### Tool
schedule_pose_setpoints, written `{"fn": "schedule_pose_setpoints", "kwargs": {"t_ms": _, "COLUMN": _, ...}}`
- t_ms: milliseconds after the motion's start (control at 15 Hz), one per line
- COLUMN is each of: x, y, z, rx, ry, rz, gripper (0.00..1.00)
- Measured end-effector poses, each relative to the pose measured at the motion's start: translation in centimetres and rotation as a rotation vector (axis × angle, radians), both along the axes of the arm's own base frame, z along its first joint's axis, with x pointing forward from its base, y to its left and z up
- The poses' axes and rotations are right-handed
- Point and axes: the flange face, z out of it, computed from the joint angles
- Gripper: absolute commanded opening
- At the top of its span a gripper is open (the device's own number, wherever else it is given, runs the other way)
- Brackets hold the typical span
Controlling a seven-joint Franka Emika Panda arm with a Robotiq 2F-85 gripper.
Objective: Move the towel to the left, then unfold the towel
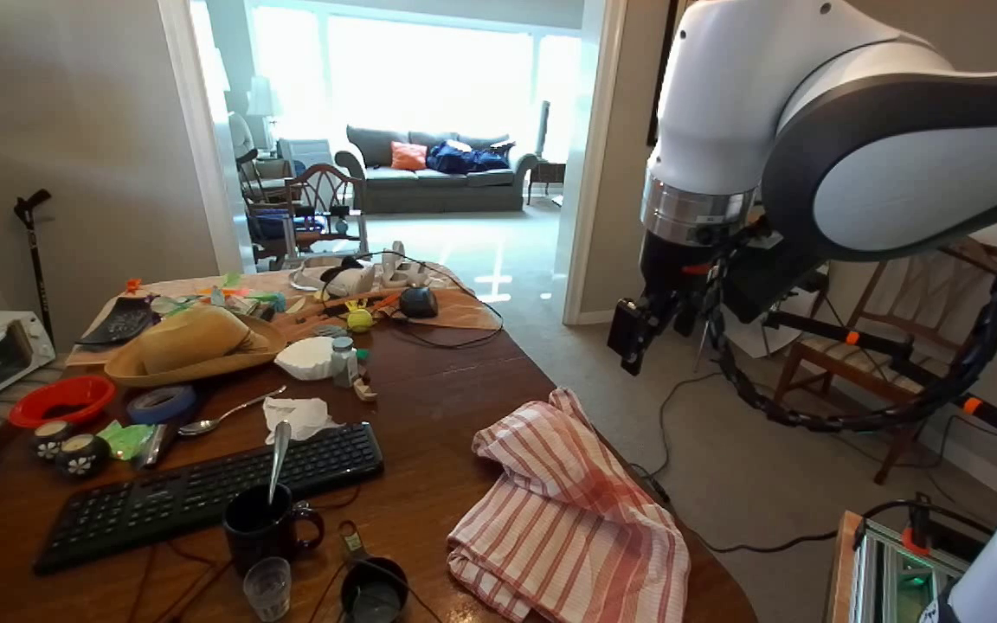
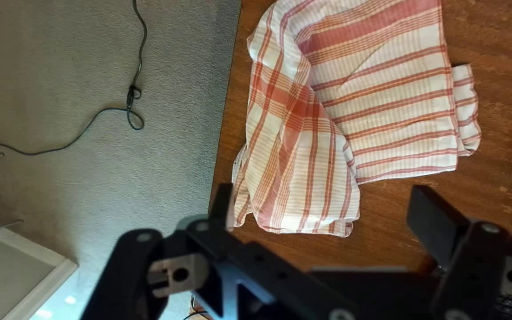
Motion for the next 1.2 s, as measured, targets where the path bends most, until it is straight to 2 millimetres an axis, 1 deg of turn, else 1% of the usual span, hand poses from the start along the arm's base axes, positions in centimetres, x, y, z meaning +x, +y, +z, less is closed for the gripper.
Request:
{"fn": "schedule_pose_setpoints", "kwargs": {"t_ms": 133, "x": 0.5, "y": 0.0, "z": -0.5, "rx": 0.012, "ry": -0.014, "rz": 0.000, "gripper": 1.00}}
{"fn": "schedule_pose_setpoints", "kwargs": {"t_ms": 267, "x": 1.4, "y": 0.2, "z": -1.9, "rx": 0.033, "ry": -0.032, "rz": 0.011, "gripper": 1.00}}
{"fn": "schedule_pose_setpoints", "kwargs": {"t_ms": 400, "x": 2.4, "y": 0.4, "z": -4.3, "rx": 0.062, "ry": -0.049, "rz": 0.034, "gripper": 1.00}}
{"fn": "schedule_pose_setpoints", "kwargs": {"t_ms": 533, "x": 3.2, "y": 0.4, "z": -7.1, "rx": 0.091, "ry": -0.039, "rz": 0.068, "gripper": 1.00}}
{"fn": "schedule_pose_setpoints", "kwargs": {"t_ms": 867, "x": 4.4, "y": 0.8, "z": -14.1, "rx": 0.147, "ry": 0.039, "rz": 0.166, "gripper": 1.00}}
{"fn": "schedule_pose_setpoints", "kwargs": {"t_ms": 1000, "x": 4.6, "y": 1.5, "z": -16.3, "rx": 0.161, "ry": 0.058, "rz": 0.203, "gripper": 1.00}}
{"fn": "schedule_pose_setpoints", "kwargs": {"t_ms": 1200, "x": 4.8, "y": 2.8, "z": -18.8, "rx": 0.172, "ry": 0.072, "rz": 0.237, "gripper": 1.00}}
